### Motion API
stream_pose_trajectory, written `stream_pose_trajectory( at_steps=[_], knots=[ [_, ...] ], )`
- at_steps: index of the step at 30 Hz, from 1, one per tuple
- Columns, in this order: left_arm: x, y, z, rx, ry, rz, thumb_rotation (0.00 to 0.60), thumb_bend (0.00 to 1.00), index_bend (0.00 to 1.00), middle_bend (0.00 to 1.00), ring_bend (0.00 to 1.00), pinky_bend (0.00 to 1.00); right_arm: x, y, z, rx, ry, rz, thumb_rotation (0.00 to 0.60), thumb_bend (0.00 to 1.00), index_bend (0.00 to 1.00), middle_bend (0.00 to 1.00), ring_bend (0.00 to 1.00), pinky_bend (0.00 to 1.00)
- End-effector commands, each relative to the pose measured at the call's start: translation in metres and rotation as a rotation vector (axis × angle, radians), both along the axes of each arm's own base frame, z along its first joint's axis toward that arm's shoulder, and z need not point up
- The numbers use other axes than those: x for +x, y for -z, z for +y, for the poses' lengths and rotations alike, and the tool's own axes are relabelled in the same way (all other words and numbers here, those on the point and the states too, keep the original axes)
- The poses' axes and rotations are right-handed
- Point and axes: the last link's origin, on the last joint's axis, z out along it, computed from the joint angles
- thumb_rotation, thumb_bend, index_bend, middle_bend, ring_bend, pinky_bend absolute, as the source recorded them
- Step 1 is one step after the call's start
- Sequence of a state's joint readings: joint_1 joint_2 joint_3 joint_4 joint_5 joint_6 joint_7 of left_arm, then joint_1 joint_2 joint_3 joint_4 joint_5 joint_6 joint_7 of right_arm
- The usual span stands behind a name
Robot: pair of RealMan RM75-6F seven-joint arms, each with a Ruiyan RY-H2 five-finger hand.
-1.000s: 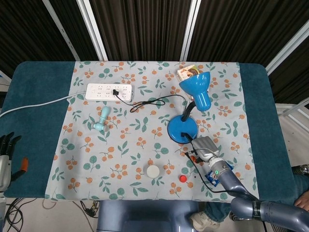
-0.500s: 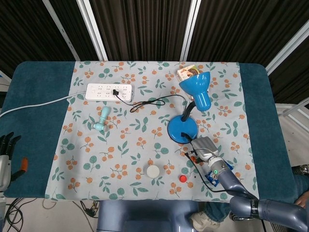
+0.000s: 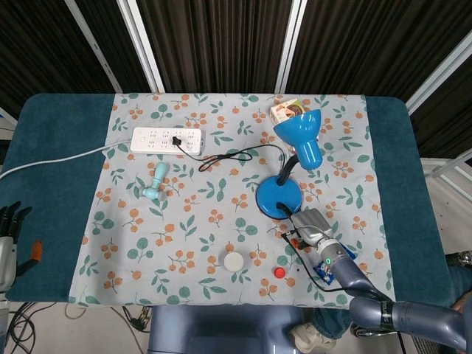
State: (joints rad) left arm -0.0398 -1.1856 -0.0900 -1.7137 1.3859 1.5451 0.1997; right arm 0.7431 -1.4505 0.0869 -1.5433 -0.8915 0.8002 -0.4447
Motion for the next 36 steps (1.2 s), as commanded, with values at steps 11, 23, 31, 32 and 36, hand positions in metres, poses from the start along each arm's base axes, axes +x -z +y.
stream_pose_trajectory(
  at_steps=[11,23,31,32,36],
  knots=[
    [0.000,0.000,0.000,0.001,-0.003,-0.001,0.600,0.44,0.15,0.06,0.04,0.13,0.004,0.001,-0.008,-0.001,0.004,0.004,0.600,0.39,0.00,0.65,0.70,1.00],
    [0.000,0.000,-0.001,0.003,-0.004,-0.003,0.600,0.44,0.15,0.06,0.04,0.13,0.014,-0.050,0.004,-0.139,-0.070,-0.040,0.600,0.39,0.00,0.64,0.69,1.00],
    [0.001,0.000,-0.001,0.009,-0.001,-0.002,0.600,0.44,0.15,0.06,0.04,0.13,-0.009,-0.093,0.041,-0.237,-0.081,0.001,0.600,0.34,0.00,0.33,0.32,1.00],
    [0.001,0.000,-0.001,0.010,0.000,-0.001,0.600,0.44,0.15,0.06,0.04,0.13,-0.014,-0.098,0.046,-0.259,-0.082,0.012,0.600,0.32,0.00,0.29,0.27,1.00],
    [0.001,0.001,-0.001,0.013,-0.001,0.002,0.600,0.44,0.15,0.06,0.04,0.13,-0.042,-0.129,0.080,-0.395,-0.070,0.037,0.600,0.29,0.00,0.17,0.16,0.36]
  ],
)
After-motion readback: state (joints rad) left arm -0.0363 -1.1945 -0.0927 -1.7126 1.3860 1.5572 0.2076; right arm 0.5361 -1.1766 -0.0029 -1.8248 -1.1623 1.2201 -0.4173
